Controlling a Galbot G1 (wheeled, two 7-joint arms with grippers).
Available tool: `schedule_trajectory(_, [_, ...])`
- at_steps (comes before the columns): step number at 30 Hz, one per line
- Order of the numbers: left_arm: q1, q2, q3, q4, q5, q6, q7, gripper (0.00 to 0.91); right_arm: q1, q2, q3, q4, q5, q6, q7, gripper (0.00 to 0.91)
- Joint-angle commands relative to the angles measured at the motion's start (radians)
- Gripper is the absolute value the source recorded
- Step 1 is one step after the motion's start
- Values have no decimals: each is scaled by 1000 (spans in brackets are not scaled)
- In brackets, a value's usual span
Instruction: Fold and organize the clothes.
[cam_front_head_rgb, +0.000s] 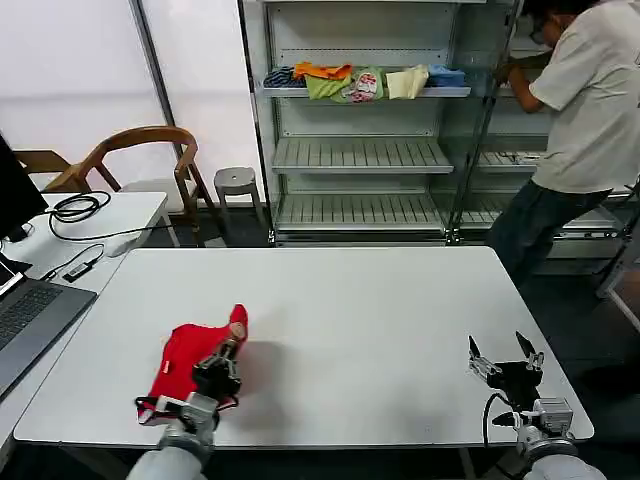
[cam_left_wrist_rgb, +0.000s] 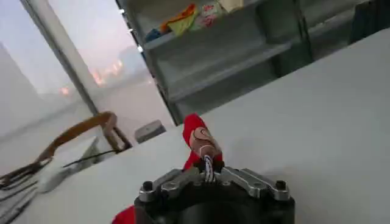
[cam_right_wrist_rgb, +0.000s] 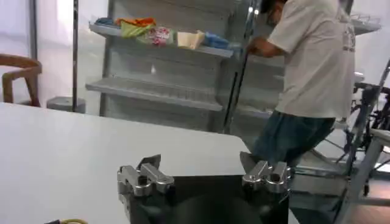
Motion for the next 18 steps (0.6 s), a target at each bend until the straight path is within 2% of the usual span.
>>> schedule_trajectory(1, [-201,-145,232,103,-158,47,-197,30,-36,6,30,15,-2,-3,1,907])
schedule_trajectory(10, [-221,-140,249,85,-227,46,-205,30,-13,21,16,14,-13,-14,3,907])
schedule_trajectory(11, [-223,-145,252,85,-233,46,-207,232,-10,22,17,15,-13,-16,4,907])
schedule_trajectory(12, [-230,-152,255,83,-258,46,-209,907,-6,24,18,16,-12,-18,4,907])
schedule_trajectory(18, [-271,-188,237,77,-450,21,-237,907,9,28,18,19,-11,-26,0,907])
